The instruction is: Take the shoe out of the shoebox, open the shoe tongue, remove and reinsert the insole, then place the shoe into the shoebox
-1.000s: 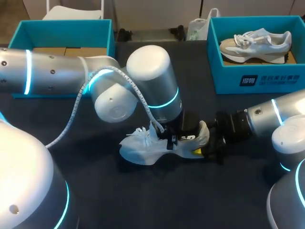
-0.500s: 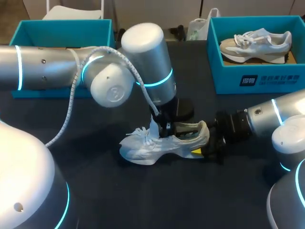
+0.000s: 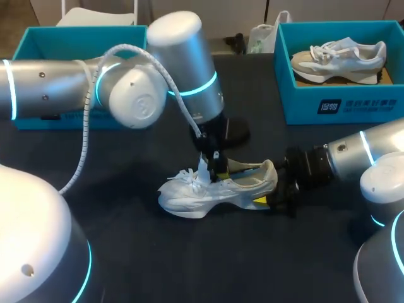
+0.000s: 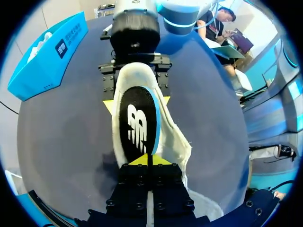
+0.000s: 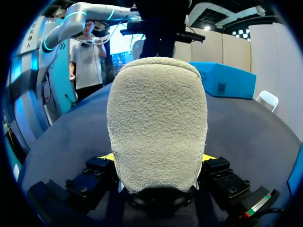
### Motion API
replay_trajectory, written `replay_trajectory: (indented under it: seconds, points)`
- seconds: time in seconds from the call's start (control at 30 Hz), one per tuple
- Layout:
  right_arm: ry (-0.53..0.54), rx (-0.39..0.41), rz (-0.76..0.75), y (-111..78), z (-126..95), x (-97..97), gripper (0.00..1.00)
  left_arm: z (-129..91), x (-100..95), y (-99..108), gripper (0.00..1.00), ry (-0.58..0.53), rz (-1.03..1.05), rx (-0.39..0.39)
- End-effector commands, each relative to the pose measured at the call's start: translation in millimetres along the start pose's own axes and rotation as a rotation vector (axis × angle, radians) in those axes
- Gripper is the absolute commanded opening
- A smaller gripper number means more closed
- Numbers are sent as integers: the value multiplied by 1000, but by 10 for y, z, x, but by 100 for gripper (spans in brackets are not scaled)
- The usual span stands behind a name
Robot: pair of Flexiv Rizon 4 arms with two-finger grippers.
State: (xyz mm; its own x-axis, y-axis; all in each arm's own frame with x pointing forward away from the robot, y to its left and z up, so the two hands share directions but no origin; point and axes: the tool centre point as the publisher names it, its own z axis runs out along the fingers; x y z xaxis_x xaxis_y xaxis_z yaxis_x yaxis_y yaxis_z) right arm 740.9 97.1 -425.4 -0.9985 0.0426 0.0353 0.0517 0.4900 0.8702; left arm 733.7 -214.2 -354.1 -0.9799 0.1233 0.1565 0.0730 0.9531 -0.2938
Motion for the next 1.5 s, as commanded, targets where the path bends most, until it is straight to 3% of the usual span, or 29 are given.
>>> replay_trajectory:
  seconds: [0.03,0.5,0.87,0.9,1.0,1.1,1.17,1.3,1.4,1.5]
  points:
    - [-1,6,1,-14,54,-9,0,-197,64,22,0,-6,4,32]
    - [-1,6,1,-14,54,-9,0,-414,182,-399,0,-32,3,127]
    - [-1,6,1,-14,54,-9,0,-209,142,-635,0,-56,30,160]
    - [-1,6,1,-14,54,-9,0,-184,127,-640,12,-69,35,159]
    - [-1,6,1,-14,54,-9,0,-160,110,-631,16,-69,34,160]
    - [-1,6,1,-14,54,-9,0,-206,151,-572,45,-83,38,177]
    - [-1,6,1,-14,54,-9,0,-236,186,-535,49,-107,38,189]
    - [-1,6,1,-14,54,-9,0,-270,260,-499,79,-201,47,204]
    - [-1,6,1,-14,54,-9,0,-263,317,-502,84,-255,60,206]
    - [-1,6,1,-14,54,-9,0,-246,355,-529,78,-292,73,199]
